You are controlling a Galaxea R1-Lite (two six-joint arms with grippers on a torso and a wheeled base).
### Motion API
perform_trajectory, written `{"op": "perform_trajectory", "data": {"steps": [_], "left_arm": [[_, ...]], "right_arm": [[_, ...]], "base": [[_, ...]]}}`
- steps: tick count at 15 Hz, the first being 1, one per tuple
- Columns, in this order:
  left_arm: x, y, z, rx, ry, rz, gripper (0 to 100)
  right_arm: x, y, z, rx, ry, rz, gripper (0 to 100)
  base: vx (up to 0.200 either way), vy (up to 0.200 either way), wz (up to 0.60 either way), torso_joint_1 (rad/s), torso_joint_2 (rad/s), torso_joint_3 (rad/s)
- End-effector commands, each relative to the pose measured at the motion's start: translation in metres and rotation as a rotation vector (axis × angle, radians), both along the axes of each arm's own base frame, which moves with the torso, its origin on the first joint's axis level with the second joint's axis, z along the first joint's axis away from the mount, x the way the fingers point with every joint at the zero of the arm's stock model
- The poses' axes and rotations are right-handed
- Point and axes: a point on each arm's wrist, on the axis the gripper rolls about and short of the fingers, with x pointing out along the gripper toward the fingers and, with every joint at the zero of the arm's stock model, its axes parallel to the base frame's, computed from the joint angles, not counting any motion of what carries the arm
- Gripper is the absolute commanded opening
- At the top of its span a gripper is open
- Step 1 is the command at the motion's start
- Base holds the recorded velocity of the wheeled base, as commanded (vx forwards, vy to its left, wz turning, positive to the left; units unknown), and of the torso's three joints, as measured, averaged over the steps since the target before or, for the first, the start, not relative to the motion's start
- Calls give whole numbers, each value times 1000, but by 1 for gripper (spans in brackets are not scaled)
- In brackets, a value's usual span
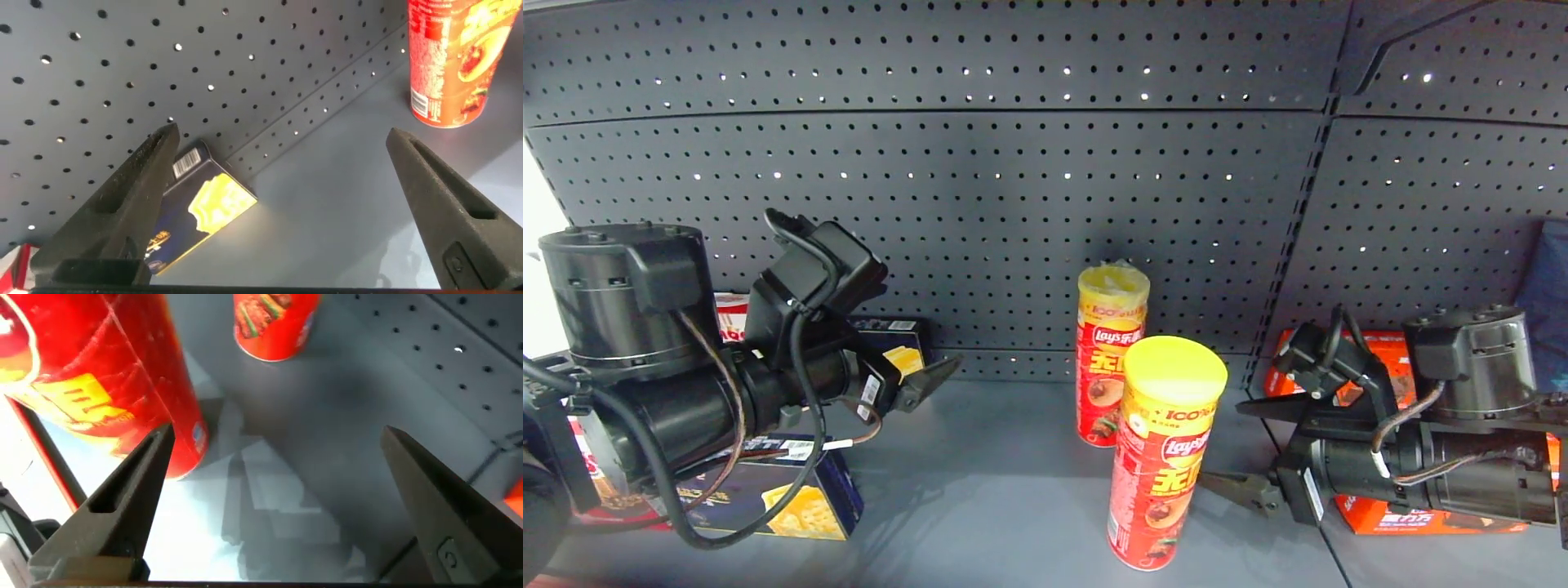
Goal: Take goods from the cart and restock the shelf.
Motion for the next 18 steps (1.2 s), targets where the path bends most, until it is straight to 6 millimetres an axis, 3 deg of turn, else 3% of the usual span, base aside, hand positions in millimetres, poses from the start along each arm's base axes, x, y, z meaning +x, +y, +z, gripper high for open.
{"op": "perform_trajectory", "data": {"steps": [1,10,18], "left_arm": [[2,-1,-3,5,10,0,100],[2,2,-4,6,15,7,100],[2,2,-5,7,18,7,100]], "right_arm": [[1,5,-2,-3,4,17,100],[-9,14,-8,-15,26,69,100],[-25,5,-14,-26,42,72,100]], "base": [[0,0,0,0,0,0],[0,0,0,0,0,0],[0,0,0,0,0,0]]}}
